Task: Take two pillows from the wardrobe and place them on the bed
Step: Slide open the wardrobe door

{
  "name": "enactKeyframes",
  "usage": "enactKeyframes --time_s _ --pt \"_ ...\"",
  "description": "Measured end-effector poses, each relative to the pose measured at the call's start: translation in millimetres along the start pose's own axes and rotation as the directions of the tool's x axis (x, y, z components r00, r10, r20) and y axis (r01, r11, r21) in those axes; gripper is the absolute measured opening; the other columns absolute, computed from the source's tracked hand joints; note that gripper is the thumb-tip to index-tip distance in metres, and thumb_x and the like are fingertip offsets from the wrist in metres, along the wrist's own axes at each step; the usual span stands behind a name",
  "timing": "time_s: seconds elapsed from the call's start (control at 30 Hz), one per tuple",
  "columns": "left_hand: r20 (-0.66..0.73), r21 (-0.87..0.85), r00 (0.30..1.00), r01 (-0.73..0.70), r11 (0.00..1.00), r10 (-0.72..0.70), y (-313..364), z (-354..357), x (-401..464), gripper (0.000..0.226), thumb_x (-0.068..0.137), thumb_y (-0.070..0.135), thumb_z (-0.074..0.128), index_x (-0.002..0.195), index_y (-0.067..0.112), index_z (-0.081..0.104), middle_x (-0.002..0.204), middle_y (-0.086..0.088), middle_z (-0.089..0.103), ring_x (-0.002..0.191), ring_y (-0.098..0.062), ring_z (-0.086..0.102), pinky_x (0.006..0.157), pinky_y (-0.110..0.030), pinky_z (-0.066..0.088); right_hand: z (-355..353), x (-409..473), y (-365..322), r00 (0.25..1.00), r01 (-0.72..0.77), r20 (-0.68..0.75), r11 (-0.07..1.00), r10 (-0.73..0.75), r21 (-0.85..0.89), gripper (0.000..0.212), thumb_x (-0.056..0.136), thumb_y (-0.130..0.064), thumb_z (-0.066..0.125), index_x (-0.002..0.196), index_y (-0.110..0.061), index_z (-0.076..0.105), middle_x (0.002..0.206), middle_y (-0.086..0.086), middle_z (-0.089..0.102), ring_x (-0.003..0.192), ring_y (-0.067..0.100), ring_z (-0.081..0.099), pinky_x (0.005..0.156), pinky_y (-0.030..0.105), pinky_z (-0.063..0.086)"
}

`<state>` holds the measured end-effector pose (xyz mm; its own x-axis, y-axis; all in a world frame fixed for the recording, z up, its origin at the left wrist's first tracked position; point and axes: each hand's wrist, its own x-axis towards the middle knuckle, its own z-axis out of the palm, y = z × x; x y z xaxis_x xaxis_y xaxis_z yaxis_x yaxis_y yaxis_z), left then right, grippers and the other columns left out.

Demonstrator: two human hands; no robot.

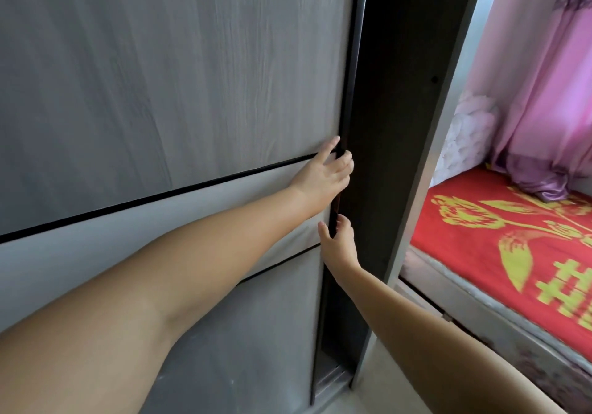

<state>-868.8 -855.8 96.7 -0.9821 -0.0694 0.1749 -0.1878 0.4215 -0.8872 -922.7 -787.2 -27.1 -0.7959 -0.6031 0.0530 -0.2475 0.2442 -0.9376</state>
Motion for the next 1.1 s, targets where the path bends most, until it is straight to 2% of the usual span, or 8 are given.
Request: enactKeyframes --time_s 0.17,0.27,0.37,0.47,0.63,0.83,1.0,1.1 --pt "0.112 -0.033 0.993 -0.026 0.999 0.03 -9.4 -7.1 -51.7 0.034 0.091 0.017 0.055 0.123 0.009 0.055 0.133 -0.013 0.053 0.135 -0.03 0.036 0.114 -0.06 -0.004 29.2 -29.7 -12.6 0.991 0.074 0.121 0.987 -0.057 -0.14 0.051 0.096 -0.038 0.044 0.142 -0.015 0.035 0.14 0.008 0.039 0.124 0.025 0.046 0.1 0.039 0.043" --pt "0.25 -0.013 0.966 -0.064 0.998 0.066 -13.3 -6.0 -77.5 0.027 0.093 0.016 0.051 0.117 0.012 0.062 0.126 -0.01 0.06 0.126 -0.03 0.043 0.116 -0.057 -0.003 45.5 -44.3 -18.0 0.958 0.199 0.252 0.948 -0.135 -0.247 0.051 0.097 -0.039 0.043 0.139 -0.011 0.04 0.127 0.009 0.047 0.112 0.024 0.053 0.093 0.035 0.044" --pt "0.349 -0.024 0.934 -0.068 0.997 0.072 -18.3 -1.9 -104.4 0.028 0.093 0.018 0.053 0.118 0.014 0.063 0.127 -0.01 0.062 0.124 -0.031 0.045 0.118 -0.05 0.01 63.3 -57.1 -23.1 0.901 0.323 0.382 0.906 -0.205 -0.275 0.038 0.095 -0.041 0.048 0.114 -0.008 0.055 0.106 0.006 0.052 0.096 0.024 0.055 0.084 0.038 0.047" --pt "0.431 -0.053 0.9 -0.047 0.997 0.065 -24.8 -0.3 -135.1 0.022 0.092 0.015 0.053 0.108 0.017 0.068 0.112 -0.002 0.069 0.108 -0.024 0.051 0.106 -0.039 0.027 82.3 -68.8 -29.9 0.817 0.458 0.501 0.849 -0.285 -0.263 0.029 0.093 -0.039 0.052 0.092 -0.01 0.055 0.094 0.002 0.052 0.082 0.019 0.053 0.072 0.032 0.043" --pt "0.605 -0.104 0.795 0.032 0.994 0.038 -31.2 2.7 -182.7 0.022 0.093 0.007 0.049 0.084 0.018 0.065 0.082 0.007 0.065 0.086 -0.016 0.051 0.103 -0.031 0.028 119.0 -97.7 -48.9 0.652 0.652 0.662 0.719 -0.37 -0.239 0.034 0.093 -0.04 0.05 0.112 -0.014 0.058 0.111 0.004 0.056 0.098 0.025 0.058 0.079 0.038 0.051" --pt "0.574 -0.102 0.819 0.063 0.993 0.007 -42.2 7.6 -257.3 0.028 0.091 0.002 0.046 0.101 0.013 0.07 0.098 0.0 0.071 0.095 -0.022 0.06 0.106 -0.036 0.034 165.4 -137.7 -69.9 0.526 0.799 0.727 0.551 -0.442 -0.242 0.04 0.091 -0.047 0.046 0.107 -0.012 0.057 0.106 0.007 0.06 0.094 0.031 0.061 0.077 0.04 0.051" --pt "0.54 -0.034 0.841 0.057 0.998 -0.029 -57.5 -3.7 -321.3 0.02 0.072 0.013 0.059 0.067 0.027 0.072 0.061 0.012 0.065 0.066 -0.012 0.058 0.081 -0.021 0.046 199.7 -175.3 -87.9 0.442 0.845 0.763 0.504 -0.472 -0.179 0.039 0.089 -0.051 0.043 0.099 -0.017 0.059 0.095 0.005 0.062 0.085 0.03 0.063 0.064 0.032 0.041" --pt "0.549 0.008 0.834 0.061 0.998 -0.056 -63.5 -3.9 -353.3 0.015 0.069 0.015 0.067 0.064 0.027 0.073 0.061 0.012 0.066 0.065 -0.012 0.061 0.083 -0.023 0.051 216.2 -197.9 -101.2 0.406 0.867 0.774 0.472 -0.486 -0.159 0.039 0.089 -0.05 0.04 0.083 -0.016 0.058 0.079 0.002 0.058 0.071 0.028 0.06 0.057 0.029 0.037"
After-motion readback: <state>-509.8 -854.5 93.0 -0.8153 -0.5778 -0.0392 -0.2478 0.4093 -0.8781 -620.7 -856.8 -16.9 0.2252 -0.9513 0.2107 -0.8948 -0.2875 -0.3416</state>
